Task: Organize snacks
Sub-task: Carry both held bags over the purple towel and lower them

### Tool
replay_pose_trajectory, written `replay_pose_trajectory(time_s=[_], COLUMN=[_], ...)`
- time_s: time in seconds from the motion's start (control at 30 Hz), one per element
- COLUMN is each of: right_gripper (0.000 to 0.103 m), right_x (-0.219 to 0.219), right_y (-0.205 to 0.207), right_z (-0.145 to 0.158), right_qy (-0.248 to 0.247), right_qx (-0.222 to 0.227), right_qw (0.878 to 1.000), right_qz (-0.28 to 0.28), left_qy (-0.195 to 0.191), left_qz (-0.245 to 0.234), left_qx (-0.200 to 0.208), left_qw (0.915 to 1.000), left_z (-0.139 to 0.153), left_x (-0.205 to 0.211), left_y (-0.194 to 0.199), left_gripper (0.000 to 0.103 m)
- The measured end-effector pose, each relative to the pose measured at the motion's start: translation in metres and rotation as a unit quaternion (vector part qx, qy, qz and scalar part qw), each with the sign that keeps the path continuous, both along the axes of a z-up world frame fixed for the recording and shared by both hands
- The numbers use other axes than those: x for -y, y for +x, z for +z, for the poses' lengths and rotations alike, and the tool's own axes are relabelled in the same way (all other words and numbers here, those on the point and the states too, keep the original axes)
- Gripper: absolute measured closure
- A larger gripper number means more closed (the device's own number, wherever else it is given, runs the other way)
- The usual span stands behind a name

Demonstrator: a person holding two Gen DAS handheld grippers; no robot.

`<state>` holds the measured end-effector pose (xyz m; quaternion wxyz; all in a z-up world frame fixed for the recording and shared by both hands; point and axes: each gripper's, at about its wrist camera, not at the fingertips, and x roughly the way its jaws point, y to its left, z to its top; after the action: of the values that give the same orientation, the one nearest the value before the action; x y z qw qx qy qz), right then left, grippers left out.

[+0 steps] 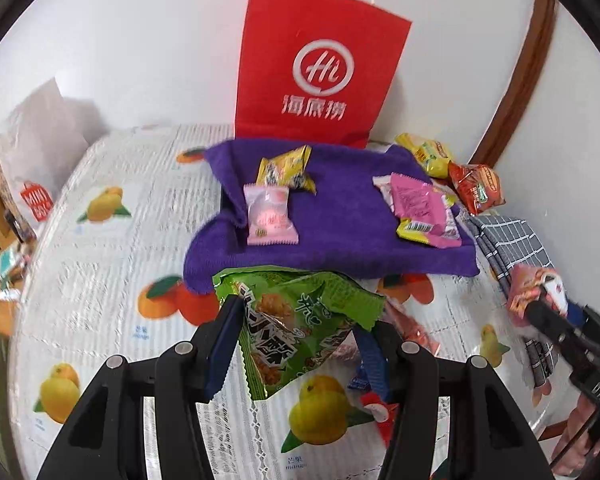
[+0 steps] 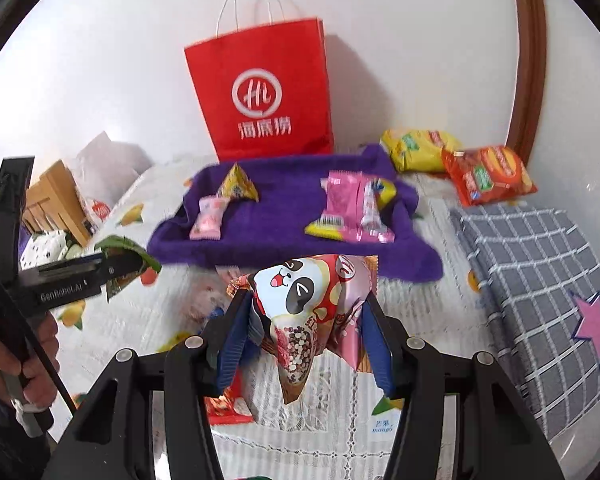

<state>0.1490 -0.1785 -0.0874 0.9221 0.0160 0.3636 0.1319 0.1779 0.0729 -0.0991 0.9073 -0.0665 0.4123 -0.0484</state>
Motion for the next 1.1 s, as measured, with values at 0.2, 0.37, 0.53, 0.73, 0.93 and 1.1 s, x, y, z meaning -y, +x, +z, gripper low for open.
replay_pose_trajectory(time_s=[0.2,0.37,0.53,0.73,0.93,1.1], right_gripper=[0.05,0.049,0.049,0.049,0.049,0.049], right_x=[0.007,0.01,0.009,0.004,-0.006,-0.014], right_y=[0.019,0.042,0.065,0.094,0.122,0.153], right_z=[0.03,0.051,0.065,0.069,0.059,0.042], right_qy=[0.013,0.028,0.017,0.025,0.017,0.015], right_qx=[0.002,0.003,0.013,0.015,0.015,-0.001], right_qw=[1.0,1.0,1.0,1.0,1.0,1.0], right_qz=[-0.012,-0.012,-0.012,0.001,0.014,0.02], left_qy=[0.005,0.007,0.033,0.059,0.055,0.063], left_qz=[0.003,0.011,0.011,0.012,0.008,0.013], left_qx=[0.023,0.032,0.041,0.054,0.038,0.026], left_qw=[0.9997,0.9994,0.9986,0.9967,0.9978,0.9976], left_z=[0.034,0.057,0.076,0.078,0.058,0.042], left_x=[0.001,0.001,0.006,0.012,0.013,0.016], left_y=[0.005,0.018,0.034,0.054,0.083,0.109], left_gripper=[0.05,0.05,0.05,0.05,0.05,0.05])
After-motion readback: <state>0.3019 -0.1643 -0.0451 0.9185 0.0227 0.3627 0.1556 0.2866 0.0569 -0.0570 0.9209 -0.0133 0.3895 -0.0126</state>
